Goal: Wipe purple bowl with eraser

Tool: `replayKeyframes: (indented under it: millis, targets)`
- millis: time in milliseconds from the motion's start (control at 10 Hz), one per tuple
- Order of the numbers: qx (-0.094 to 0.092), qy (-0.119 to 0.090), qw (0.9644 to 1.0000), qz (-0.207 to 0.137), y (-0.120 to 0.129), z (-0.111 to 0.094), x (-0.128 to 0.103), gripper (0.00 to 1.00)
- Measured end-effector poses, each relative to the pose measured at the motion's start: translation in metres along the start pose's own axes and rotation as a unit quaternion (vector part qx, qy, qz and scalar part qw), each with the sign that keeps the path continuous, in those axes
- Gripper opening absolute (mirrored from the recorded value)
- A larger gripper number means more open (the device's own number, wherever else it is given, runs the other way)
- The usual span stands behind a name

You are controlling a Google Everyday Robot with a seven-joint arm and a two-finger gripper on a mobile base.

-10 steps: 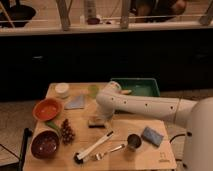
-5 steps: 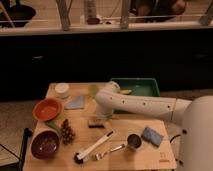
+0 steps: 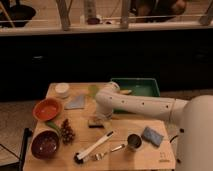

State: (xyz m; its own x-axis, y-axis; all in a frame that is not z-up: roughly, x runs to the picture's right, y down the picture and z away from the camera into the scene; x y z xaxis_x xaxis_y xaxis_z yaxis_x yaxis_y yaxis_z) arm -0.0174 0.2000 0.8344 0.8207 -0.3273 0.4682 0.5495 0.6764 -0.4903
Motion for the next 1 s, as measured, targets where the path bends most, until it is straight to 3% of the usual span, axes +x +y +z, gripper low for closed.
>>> replayKeyframes:
  millis: [1000]
  targets:
    - [-0.005, -0.005, 0.9999, 0.016, -0.0005, 0.0084, 0.0002, 0.8]
